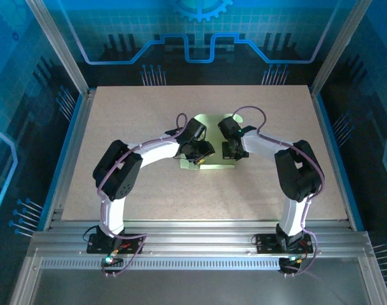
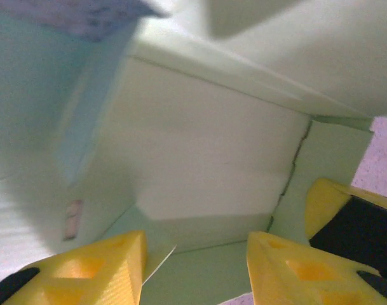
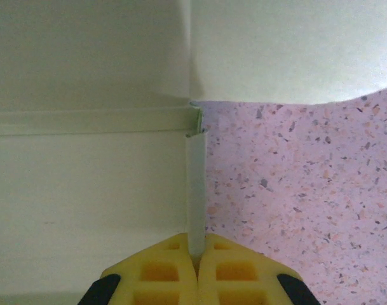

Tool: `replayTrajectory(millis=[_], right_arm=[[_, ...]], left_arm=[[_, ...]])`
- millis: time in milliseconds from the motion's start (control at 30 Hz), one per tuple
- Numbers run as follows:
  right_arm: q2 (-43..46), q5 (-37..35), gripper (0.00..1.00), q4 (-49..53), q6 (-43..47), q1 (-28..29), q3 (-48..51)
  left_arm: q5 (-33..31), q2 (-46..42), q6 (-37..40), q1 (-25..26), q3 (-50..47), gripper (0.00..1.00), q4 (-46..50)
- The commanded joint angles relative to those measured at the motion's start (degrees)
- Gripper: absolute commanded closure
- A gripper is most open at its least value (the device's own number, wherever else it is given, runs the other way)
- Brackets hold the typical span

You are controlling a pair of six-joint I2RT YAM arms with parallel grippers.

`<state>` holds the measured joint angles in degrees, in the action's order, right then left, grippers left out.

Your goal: Fold the paper box

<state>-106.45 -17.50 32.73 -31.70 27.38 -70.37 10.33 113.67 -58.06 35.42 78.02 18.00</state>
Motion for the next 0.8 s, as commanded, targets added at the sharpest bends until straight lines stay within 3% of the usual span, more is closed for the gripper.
replayTrajectory(millis=[0,300,533,767], right_arm=[[-1.39,3.84,1.00,-0.12,0.98,0.84,1.11],[-1.21,3.35,1.00,0.14,0.78,0.66,0.93],[-1.12,2.65,1.00,0.31,-0.19,0.53,1.02],[-1.13,2.96,1.00,0.01,-0.30,0.31,1.13]], left_arm=[[6.35,2.93,5.59,0.44,4.52,0.54,3.99],[9.82,3.72,7.29,0.51,4.63,0.54,5.21],[2.94,-1.17,11.23,0.00,5.35,0.47,7.22],[-2.16,-11.53,13.06,-0.79,-1.98,0.33,3.78]])
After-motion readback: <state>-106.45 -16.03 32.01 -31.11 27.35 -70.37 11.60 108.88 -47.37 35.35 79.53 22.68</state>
